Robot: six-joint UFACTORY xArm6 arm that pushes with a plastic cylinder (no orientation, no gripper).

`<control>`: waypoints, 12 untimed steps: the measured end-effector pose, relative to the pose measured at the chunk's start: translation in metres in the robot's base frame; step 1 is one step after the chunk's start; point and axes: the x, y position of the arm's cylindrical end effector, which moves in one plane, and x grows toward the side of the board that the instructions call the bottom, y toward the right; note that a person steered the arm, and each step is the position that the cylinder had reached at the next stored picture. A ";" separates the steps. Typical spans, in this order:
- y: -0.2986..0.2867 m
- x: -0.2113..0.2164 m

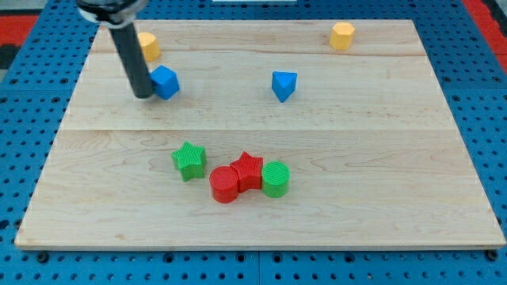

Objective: Move the blue cube into the green star

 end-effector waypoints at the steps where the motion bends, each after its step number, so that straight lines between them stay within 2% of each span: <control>1: 0.056 -0.009; 2: 0.109 -0.042; 3: 0.128 -0.074; 4: 0.054 -0.096; 5: 0.028 -0.034; 6: 0.059 0.000; 7: 0.025 -0.034; 8: 0.021 0.021; 9: 0.048 0.047; 10: 0.012 0.041; 11: -0.031 0.055; 12: 0.030 0.105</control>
